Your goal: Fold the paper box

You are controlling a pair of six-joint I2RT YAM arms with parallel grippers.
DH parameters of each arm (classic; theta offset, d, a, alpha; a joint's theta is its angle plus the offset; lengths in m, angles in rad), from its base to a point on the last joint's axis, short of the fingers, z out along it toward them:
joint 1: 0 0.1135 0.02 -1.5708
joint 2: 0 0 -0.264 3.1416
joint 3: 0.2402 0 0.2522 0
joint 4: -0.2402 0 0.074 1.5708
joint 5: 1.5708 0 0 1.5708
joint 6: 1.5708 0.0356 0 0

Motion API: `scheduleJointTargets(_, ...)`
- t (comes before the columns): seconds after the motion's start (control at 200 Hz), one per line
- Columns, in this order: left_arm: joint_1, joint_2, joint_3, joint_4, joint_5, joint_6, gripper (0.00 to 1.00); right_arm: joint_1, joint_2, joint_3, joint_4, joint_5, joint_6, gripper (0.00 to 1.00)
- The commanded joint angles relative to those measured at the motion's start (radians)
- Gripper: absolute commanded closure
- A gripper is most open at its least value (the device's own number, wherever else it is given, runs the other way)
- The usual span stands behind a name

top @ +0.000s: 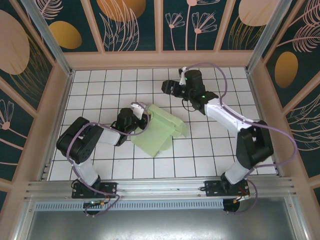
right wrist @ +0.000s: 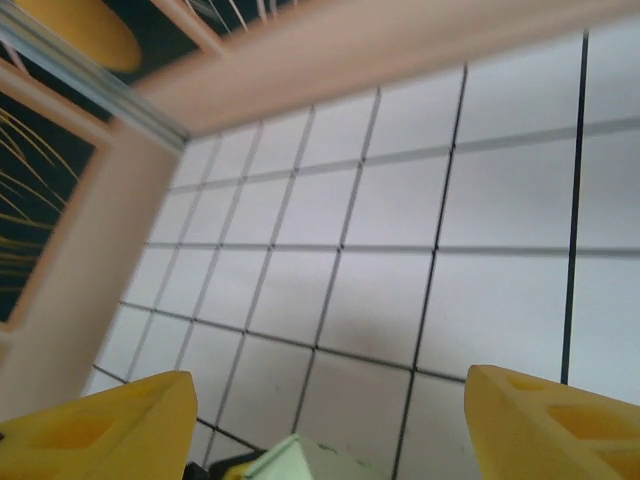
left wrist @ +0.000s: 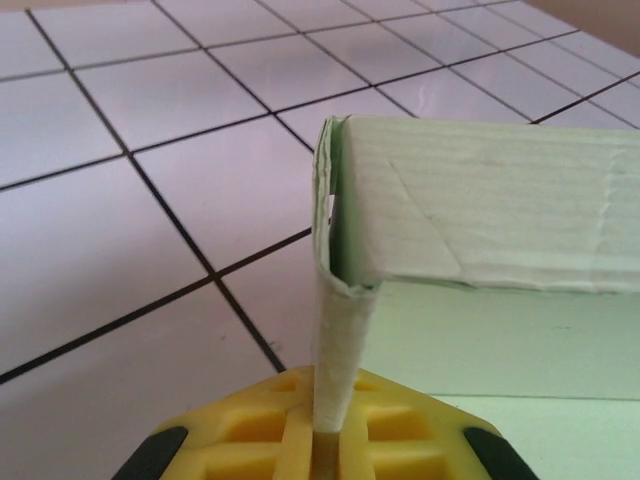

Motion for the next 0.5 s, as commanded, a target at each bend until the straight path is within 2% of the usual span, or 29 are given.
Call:
scheduleJointTargets(0.0,-0.017,0.016,-0.018,0.1,-0.034,0.018,0.89,-0.002,0.083,0.058,-0.132,-0.164,0.019,0.29)
scheduleJointTargets(0.17,-0.028,0.053,-0.024,0.137,-0.045,0.011,0.89,0.013,0.191,0.079,-0.114,-0.303,-0.002,0.29)
scheduleJointTargets(0.36,-0.037,0.08,-0.041,0.165,-0.048,0.019,0.88,0.014,0.269,0.094,-0.06,-0.396,0.032,0.31)
scheduleJointTargets(0.495,-0.039,0.097,-0.042,0.171,-0.052,0.019,0.87,0.023,0.308,0.107,-0.057,-0.414,0.026,0.31)
